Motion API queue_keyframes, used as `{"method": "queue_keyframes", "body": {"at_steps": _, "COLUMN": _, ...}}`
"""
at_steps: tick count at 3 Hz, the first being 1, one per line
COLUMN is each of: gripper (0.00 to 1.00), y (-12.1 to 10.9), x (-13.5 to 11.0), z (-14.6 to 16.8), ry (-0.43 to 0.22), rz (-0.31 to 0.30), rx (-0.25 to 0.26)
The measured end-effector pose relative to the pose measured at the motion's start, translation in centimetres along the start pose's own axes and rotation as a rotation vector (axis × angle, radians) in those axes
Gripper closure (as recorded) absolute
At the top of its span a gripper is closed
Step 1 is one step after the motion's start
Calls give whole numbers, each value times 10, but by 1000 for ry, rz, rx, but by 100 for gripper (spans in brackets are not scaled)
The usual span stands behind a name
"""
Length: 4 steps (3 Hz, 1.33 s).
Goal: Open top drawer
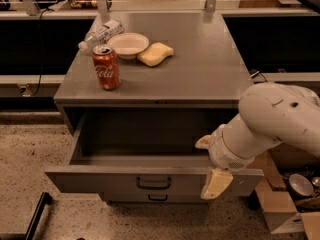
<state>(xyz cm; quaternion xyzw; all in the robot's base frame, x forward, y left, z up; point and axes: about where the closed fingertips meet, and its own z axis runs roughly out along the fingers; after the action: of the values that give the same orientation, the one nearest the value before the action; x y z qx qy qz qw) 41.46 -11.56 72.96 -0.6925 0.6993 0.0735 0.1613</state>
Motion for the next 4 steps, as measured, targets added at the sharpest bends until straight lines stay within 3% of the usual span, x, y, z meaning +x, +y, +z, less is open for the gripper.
{"method": "queue_keyframes", "body": {"at_steps": 1, "gripper": 24, "y": -28, "x": 5, "z": -15, "ry": 8, "rz": -5, "rx": 41}}
{"method": "queue_keyframes", "body": {"at_steps": 2, "gripper": 35, "y": -72, "x": 18, "z": -18, "ry": 11, "rz": 6, "rx": 49}}
{"method": "queue_keyframes", "body": {"at_steps": 3, "gripper": 55, "y": -100, "x": 23, "z": -6, "ry": -4, "rz": 16, "rx": 33}}
{"method": "queue_keyframes", "body": {"at_steps": 4, "gripper": 67, "y": -114, "x": 21, "z": 23, "ry": -11, "rz": 26, "rx": 4}}
